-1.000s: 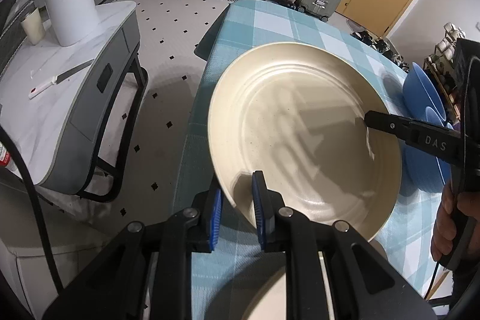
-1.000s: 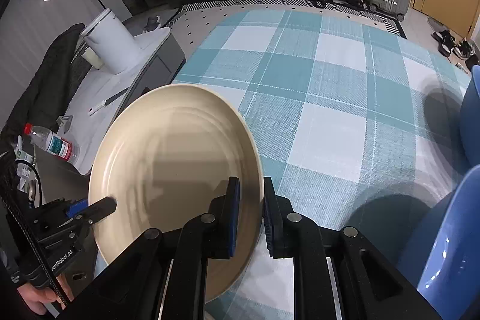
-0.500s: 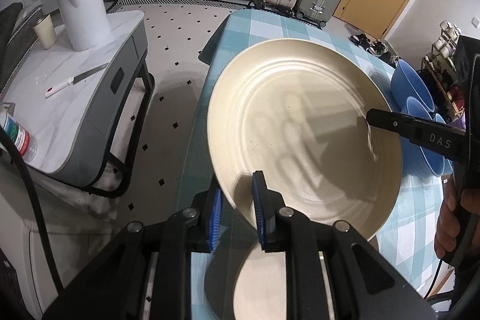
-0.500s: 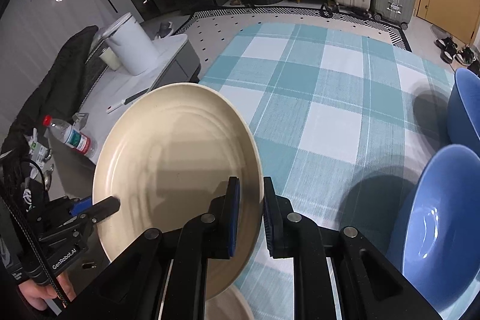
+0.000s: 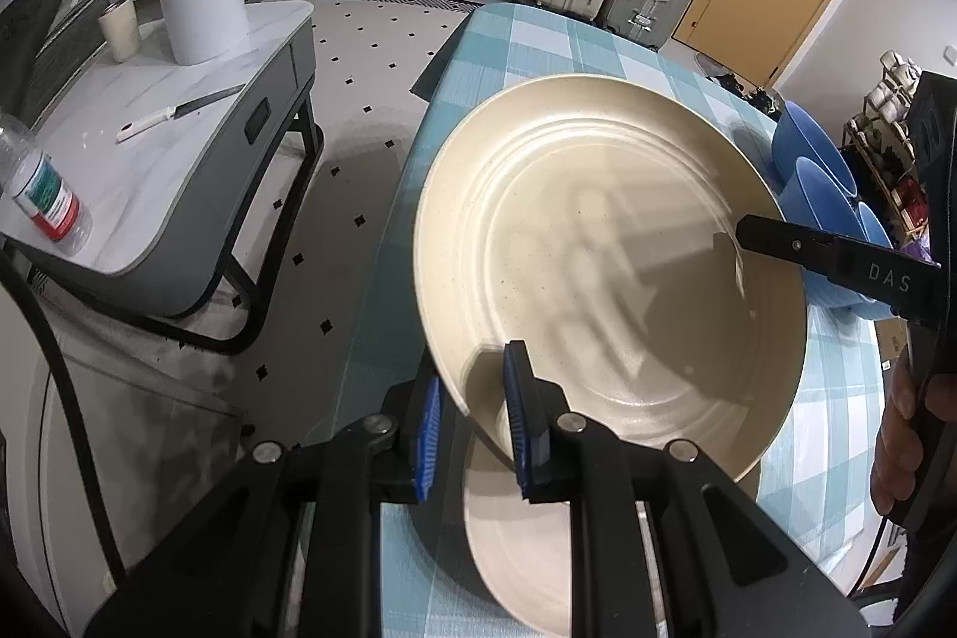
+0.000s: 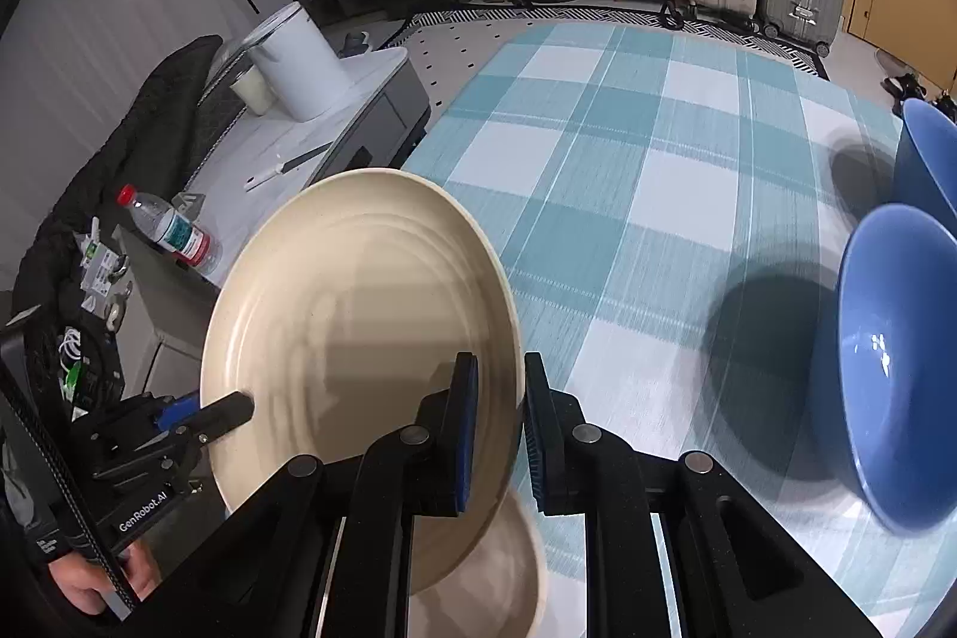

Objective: Organize plates and bowls
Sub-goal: 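Carry the cream plate with both tools over the stacked cream plates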

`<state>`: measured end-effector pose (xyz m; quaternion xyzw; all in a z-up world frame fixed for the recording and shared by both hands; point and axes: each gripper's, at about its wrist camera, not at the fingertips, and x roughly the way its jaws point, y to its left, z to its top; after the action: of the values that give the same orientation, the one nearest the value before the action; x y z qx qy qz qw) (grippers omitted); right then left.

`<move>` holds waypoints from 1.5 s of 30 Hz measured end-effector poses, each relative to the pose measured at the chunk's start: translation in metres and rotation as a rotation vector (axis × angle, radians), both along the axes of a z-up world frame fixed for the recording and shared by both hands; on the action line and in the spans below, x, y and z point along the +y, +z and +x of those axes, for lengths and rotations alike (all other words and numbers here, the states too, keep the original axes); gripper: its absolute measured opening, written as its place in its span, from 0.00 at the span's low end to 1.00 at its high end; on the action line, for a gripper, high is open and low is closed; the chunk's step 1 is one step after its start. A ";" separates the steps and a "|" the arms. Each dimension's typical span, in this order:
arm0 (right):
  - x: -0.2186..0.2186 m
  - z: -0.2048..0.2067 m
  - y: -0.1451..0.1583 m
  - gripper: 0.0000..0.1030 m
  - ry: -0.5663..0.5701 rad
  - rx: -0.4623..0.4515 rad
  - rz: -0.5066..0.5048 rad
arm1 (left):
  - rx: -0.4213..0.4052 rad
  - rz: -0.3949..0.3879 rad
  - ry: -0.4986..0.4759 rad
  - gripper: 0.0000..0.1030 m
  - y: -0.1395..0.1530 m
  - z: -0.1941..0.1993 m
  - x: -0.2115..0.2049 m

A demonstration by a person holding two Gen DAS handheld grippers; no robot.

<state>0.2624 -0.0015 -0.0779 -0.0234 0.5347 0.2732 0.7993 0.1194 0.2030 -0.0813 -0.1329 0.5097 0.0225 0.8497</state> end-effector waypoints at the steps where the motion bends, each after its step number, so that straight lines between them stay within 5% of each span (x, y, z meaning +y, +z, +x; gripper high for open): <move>1: -0.001 -0.003 0.000 0.14 0.001 0.000 0.002 | 0.001 0.003 0.002 0.17 -0.001 -0.003 -0.001; 22: -0.027 -0.051 -0.032 0.14 -0.016 0.040 0.034 | 0.033 0.025 -0.002 0.17 -0.023 -0.047 -0.024; 45: -0.048 -0.083 -0.054 0.14 -0.037 0.072 0.045 | 0.016 0.138 -0.042 0.18 -0.028 -0.070 -0.045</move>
<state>0.1790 -0.0495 -0.1320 0.0143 0.5570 0.2712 0.7848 0.0495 0.1577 -0.1095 -0.0629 0.5166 0.0408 0.8529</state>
